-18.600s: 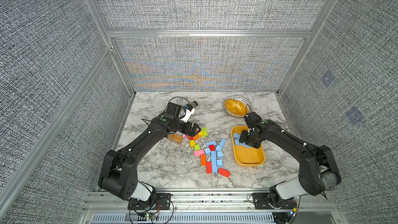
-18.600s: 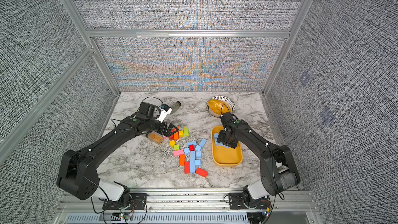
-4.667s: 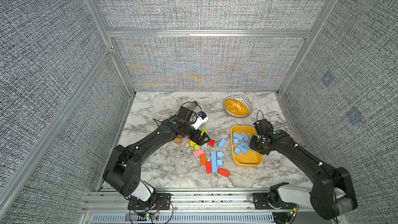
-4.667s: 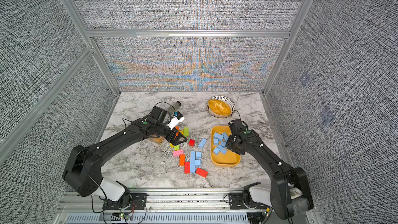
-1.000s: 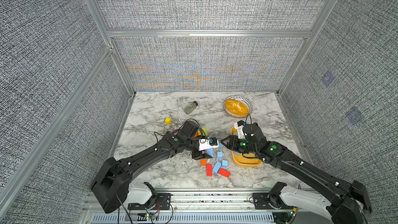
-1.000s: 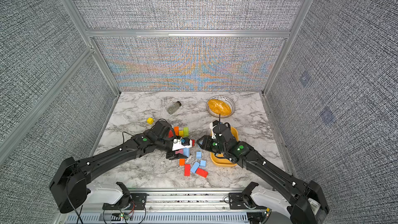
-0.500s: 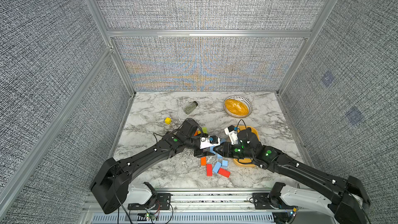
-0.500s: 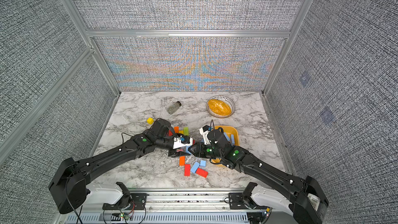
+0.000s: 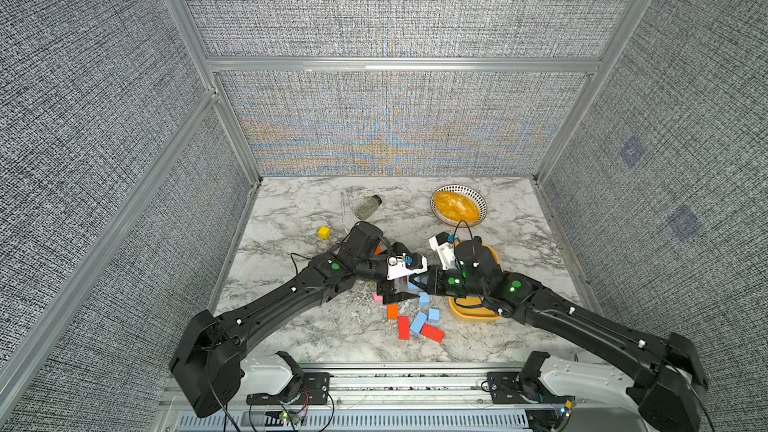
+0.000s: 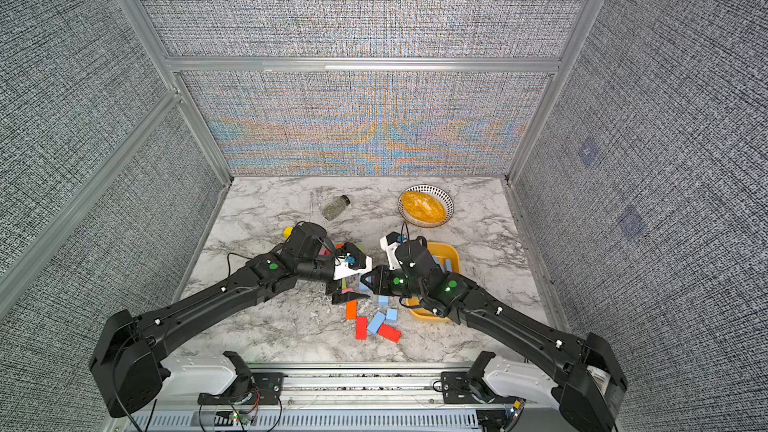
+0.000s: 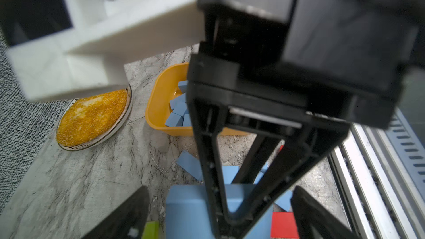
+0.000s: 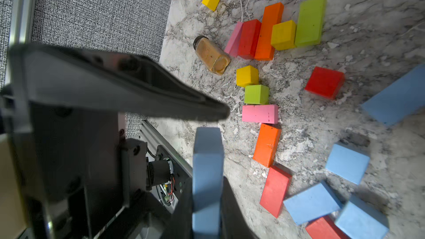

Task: Pick out the blue building blocks
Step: Place the building block in the storage box.

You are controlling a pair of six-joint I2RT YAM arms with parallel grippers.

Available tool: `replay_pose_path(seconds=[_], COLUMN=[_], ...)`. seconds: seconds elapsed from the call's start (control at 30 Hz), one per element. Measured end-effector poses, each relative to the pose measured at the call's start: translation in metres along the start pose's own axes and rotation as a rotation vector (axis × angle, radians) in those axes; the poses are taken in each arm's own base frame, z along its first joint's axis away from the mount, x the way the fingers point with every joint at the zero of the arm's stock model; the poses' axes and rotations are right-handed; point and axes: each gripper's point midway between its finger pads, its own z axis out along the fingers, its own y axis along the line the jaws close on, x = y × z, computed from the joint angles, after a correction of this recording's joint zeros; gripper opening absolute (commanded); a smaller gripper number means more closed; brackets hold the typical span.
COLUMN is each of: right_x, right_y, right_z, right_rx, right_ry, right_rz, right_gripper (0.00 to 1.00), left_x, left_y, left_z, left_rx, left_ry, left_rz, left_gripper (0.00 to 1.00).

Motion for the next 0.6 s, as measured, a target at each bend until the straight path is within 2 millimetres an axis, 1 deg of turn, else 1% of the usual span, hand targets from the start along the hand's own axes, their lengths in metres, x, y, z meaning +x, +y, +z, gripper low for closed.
replay_pose_path(seconds=[0.07,0.17,0.2,0.23,0.3,0.4,0.47,0.6], right_x=[-0.013,-0.025,-0.027,-0.028,-0.020,-0.008,-0.002,0.013], right_y=[-0.018,-0.074,-0.097,-0.119,-0.148,-0.173,-0.184,-0.197], right_z=[-0.008,-0.025,-0.033,-0.042,-0.055,-0.067,-0.070,-0.062], right_rx=[0.064,0.242,0.319,0.392,0.500,0.594,0.643,0.682], right_ry=[-0.031,-0.056,-0.061,-0.065,-0.035,0.021,0.056,0.154], right_rz=[0.013,0.091,0.126,0.156,0.194,0.219,0.222,0.223], right_gripper=[0.07,0.07,0.08,0.08,0.09,0.10,0.11,0.12], left_x=[0.001,0.005,0.008,0.011,0.018,0.030,0.041,0.080], left_y=[0.001,0.002,0.002,0.003,0.006,0.013,0.018,0.024], left_z=[-0.003,-0.009,-0.011,-0.014,-0.018,-0.027,-0.032,-0.043], left_rx=[-0.007,-0.022,-0.031,-0.044,-0.072,-0.141,-0.188,-0.282], left_ry=[0.022,0.062,0.079,0.098,0.130,0.171,0.190,0.236], left_rz=[-0.029,-0.113,-0.149,-0.192,-0.273,-0.395,-0.480,-0.656], left_gripper=[1.00,1.00,1.00,1.00,1.00,1.00,1.00,1.00])
